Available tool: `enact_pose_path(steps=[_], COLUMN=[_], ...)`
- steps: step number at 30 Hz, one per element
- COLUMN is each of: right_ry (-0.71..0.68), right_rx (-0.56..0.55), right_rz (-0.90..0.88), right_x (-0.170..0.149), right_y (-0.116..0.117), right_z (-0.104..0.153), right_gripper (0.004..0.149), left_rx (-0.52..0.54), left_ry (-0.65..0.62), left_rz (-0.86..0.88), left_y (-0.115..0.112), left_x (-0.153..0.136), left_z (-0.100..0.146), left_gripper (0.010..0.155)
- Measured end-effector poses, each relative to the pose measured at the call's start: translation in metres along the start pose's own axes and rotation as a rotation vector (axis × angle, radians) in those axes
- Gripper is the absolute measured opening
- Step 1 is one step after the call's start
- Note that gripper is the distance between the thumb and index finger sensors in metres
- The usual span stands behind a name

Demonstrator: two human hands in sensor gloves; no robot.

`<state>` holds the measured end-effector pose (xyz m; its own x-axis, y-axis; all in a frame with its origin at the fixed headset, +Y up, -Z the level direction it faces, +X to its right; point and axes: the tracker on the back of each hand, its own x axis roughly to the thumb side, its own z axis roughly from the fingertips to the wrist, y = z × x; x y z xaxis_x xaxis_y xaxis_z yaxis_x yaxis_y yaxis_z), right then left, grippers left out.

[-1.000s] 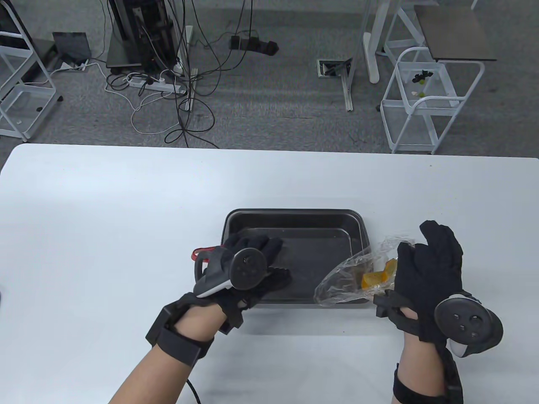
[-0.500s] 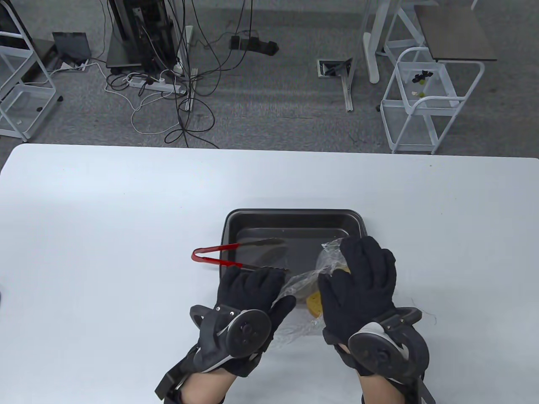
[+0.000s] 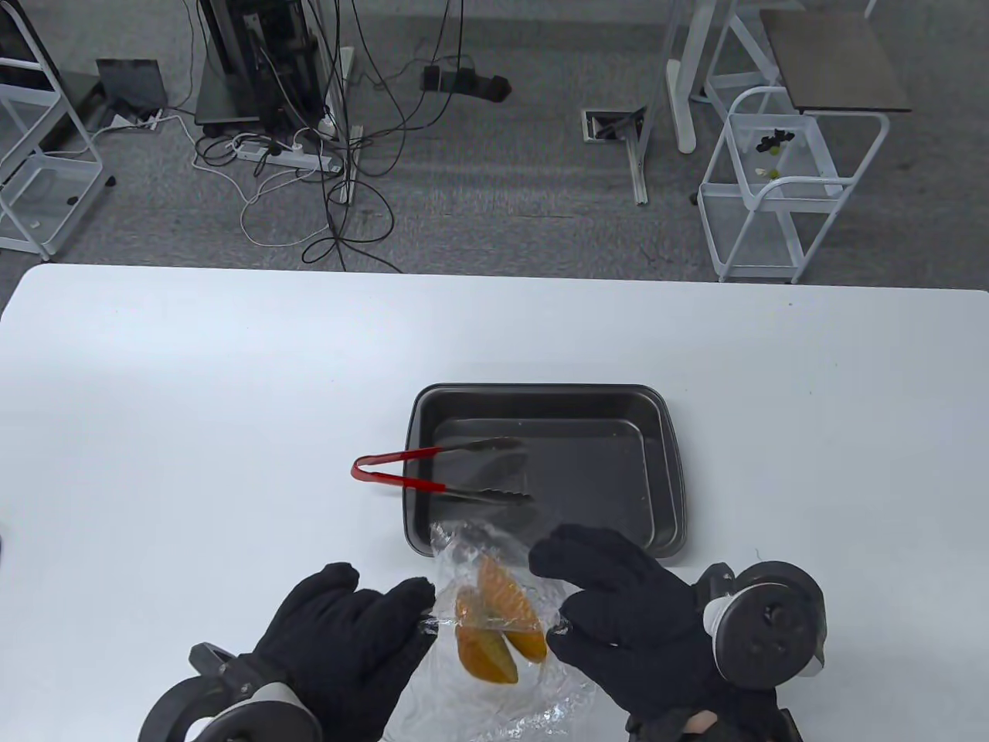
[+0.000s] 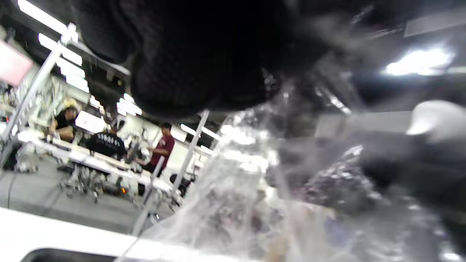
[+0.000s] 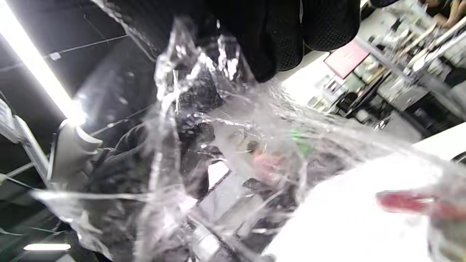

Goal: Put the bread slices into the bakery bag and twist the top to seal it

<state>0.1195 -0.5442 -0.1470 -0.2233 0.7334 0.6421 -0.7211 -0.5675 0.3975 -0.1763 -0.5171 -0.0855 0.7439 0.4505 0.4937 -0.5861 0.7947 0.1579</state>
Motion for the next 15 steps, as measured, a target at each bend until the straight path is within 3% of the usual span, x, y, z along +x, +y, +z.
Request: enact_pose_path(steps=[3, 6, 10, 15], right_ry=[0.031, 0.148, 0.257, 0.136], right_rx=[0.089, 0.101, -0.041, -0.239], right_rz=[-0.107, -0.122, -0.103, -0.098], right_x=[-0.018, -0.049, -0.092, -0.085], right_y=[0.012, 0.021, 0.021, -0.006], right_z=[-0.011, -0.020, -0.022, -0.007], right_gripper=[0.043, 0.045, 0.060, 0.062], left_rx=[-0.062, -0.148, -0.193, -0.161], left_ry=[0.083, 0.215, 0.325, 0.361], left_rz=[0.022, -0.021, 0.065, 0.138], left_y=[-0.003, -0.019, -0.048, -0.059], left_x=[-0.015, -0.040, -0.082, -0.105], left_z=[-0.006, -0.023, -0.048, -0.060], left_gripper=[0.042, 0.042, 0.042, 0.042])
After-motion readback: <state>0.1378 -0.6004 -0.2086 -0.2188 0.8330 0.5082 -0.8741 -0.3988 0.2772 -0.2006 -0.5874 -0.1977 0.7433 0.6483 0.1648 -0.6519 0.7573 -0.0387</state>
